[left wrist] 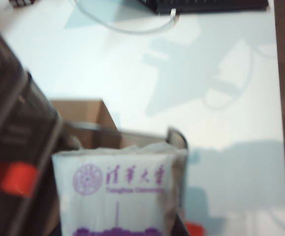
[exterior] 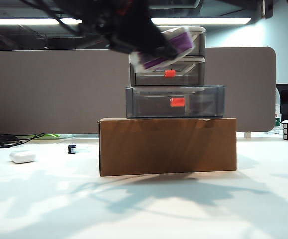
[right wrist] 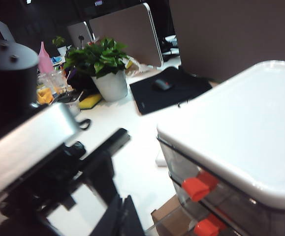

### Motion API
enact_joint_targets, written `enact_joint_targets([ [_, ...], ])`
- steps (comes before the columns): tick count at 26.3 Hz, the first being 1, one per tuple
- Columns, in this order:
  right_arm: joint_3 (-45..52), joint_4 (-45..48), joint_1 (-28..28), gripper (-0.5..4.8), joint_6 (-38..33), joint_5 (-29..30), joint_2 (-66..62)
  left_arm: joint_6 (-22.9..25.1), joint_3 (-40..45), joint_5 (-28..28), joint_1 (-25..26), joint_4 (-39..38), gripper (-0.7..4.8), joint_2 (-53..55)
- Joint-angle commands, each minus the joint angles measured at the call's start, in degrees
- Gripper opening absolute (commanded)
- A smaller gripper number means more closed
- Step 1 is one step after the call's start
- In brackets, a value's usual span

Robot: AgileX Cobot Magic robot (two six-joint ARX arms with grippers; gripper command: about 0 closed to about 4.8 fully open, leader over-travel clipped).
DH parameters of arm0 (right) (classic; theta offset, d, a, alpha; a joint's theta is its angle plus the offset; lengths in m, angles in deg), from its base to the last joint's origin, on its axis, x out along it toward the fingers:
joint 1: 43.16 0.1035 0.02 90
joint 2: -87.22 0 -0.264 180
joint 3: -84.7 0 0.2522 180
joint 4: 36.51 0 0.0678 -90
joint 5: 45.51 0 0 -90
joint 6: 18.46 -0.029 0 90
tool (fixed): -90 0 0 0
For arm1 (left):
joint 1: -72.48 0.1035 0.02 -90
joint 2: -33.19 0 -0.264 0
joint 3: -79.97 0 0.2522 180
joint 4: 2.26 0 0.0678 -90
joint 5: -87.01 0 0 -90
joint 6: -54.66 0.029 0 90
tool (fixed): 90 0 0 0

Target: Open the third layer of the drawer on the table, pick up a pack of napkins on the table and put it in, and finally close the drawer.

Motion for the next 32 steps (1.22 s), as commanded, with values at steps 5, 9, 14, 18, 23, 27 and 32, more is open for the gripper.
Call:
enact_joint_targets([
  [5,-0.28,-0.35,-0.09,-0.06,-0.46,-0.13,1.36,-0.11,-7.65,0.68,-0.22,1.29,1.43,6.36],
  [9,-0.28,-0.61,-0.11,-0.06,-0.44,-0.15,1.36,-0.09,-7.65,1.75,-0.22,0.92,1.43,7.13],
  [14,-0.28,-0.66,-0.28,-0.06,-0.44,-0.15,1.38,2.29,-7.65,4.24,-0.22,-2.21,1.48,7.74],
  [18,-0.28,-0.7,-0.33,-0.06,-0.42,-0.17,1.36,2.27,-7.65,4.07,-0.22,-3.08,1.59,7.8],
  [23,-0.28,-0.68,-0.33,-0.06,-0.44,-0.17,1.36,2.25,-7.65,2.16,-0.22,-3.06,2.76,7.8],
  [27,-0.28,-0.7,-0.33,-0.06,-0.44,-0.17,1.36,2.23,-7.65,2.16,-0.22,-3.13,2.96,7.8],
  [32,-0.28,-0.68,-0.33,-0.06,-0.44,-0.17,1.36,2.23,-7.65,3.06,-0.2,-4.17,2.96,7.8],
])
